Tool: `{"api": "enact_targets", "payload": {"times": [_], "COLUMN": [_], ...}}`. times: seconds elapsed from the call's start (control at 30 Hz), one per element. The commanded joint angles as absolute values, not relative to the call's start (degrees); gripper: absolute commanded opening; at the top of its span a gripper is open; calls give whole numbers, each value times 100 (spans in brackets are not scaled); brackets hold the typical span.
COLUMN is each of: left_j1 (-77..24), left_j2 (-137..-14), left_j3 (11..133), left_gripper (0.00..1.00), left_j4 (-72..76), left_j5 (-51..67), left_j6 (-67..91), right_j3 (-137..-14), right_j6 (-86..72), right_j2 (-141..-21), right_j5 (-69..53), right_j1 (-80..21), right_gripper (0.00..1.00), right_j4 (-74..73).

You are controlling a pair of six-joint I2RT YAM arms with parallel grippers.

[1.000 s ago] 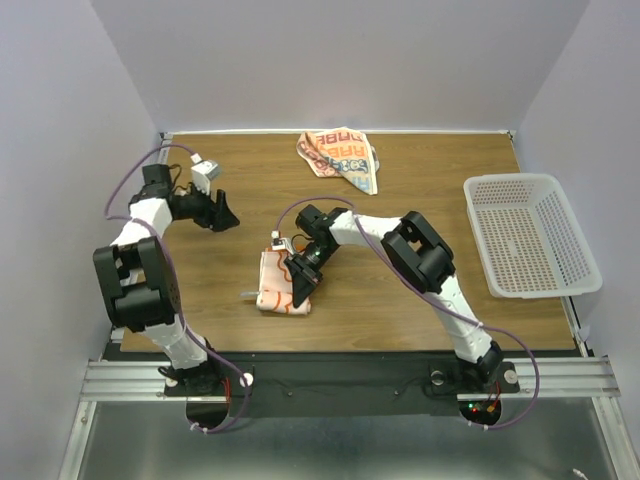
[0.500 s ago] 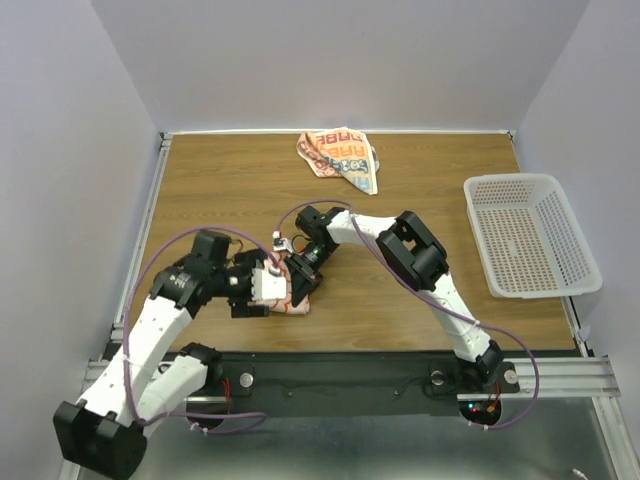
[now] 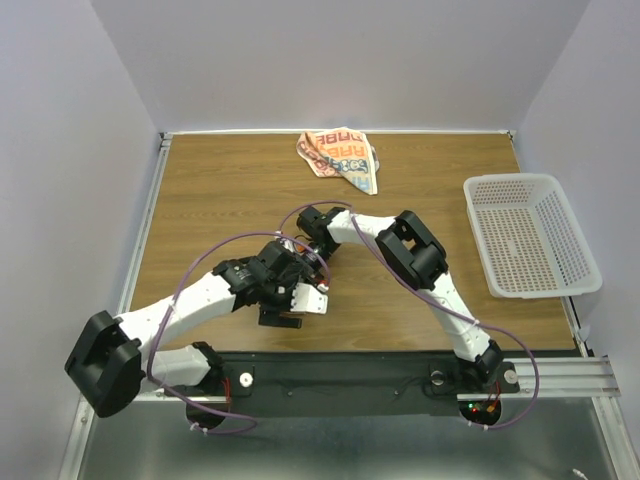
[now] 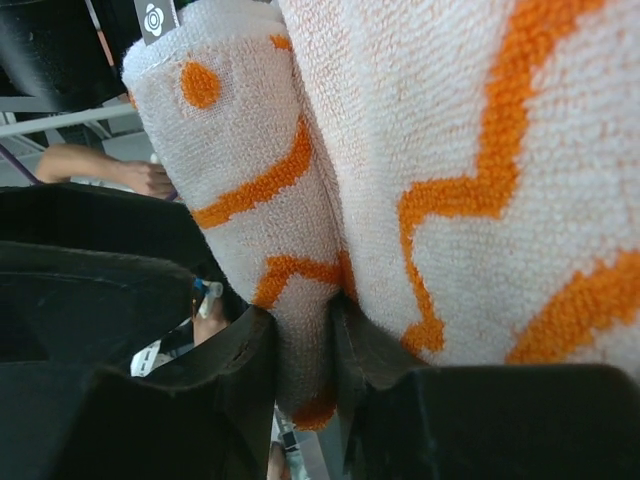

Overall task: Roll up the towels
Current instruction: Roll the towel

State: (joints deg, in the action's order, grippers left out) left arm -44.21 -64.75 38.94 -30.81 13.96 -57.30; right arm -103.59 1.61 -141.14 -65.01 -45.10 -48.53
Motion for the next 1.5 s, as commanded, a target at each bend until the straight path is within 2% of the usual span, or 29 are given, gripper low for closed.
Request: {"api": "enact_targets", "payload": {"times": [0.0, 0.27, 0.37, 0.4, 0.43, 0.47, 0.6, 0.73, 0.87, 0.93, 0.97, 1.0, 1.17, 1.3, 1.47], "left_j1": [-4500, -4500, -4491, -4483, -4413, -4386, -3956, -3113, -2690, -2654, -2646, -2628, -2523, -2277, -1838], "left_j2": [-6714, -6873, -6759, -6724, -6680, -6697, -7048, -7794, -8445, -8788, -8902, -9095, -9439, -9947, -10598], "left_j3": [3753, 3138, 2997, 2971, 2979, 3040, 3357, 3910, 4454, 4622, 4701, 4815, 5036, 5491, 6055], "left_gripper": [94, 65, 48, 38, 32, 18, 2, 0, 3, 6, 7, 9, 10, 18, 22], "left_j4": [-2541, -2355, -2513, -2488, -2513, -2566, -2935, -3497, -4006, -4209, -4288, -4350, -4333, -4718, -5036], "left_j5": [809, 580, 764, 721, 738, 825, 1300, 2107, 2460, 2592, 2662, 2689, 2847, 3198, 3498], "left_j6": [-5380, -5080, -5062, -5002, -5036, -5071, -5387, -5800, -6195, -6477, -6538, -6574, -6671, -7021, -7304], "right_j3": [-10380, -10336, -10318, -10310, -10310, -10310, -10283, -10195, -10283, -10266, -10257, -10213, -9976, -9450, -9002], "right_j6": [281, 229, 202, 193, 193, 176, 114, 88, 175, 176, 176, 141, -202, -518, -71], "right_j2": [-14511, -14546, -14546, -14546, -14537, -14546, -14511, -14379, -14064, -13879, -13791, -13590, -12992, -12429, -11445], "right_j5": [-5511, -5528, -5467, -5467, -5467, -5449, -5361, -5317, -5396, -5440, -5554, -5572, -5572, -5502, -5002], "right_j1": [-4491, -4377, -4324, -4289, -4272, -4228, -4122, -3991, -3736, -3622, -3569, -3420, -2875, -2199, -2048], "right_gripper": [33, 38, 39, 39, 42, 43, 44, 46, 57, 77, 83, 96, 100, 100, 100], "right_j4": [-4825, -4825, -4816, -4825, -4808, -4808, -4790, -4729, -4711, -4667, -4615, -4579, -4185, -3754, -3437]}}
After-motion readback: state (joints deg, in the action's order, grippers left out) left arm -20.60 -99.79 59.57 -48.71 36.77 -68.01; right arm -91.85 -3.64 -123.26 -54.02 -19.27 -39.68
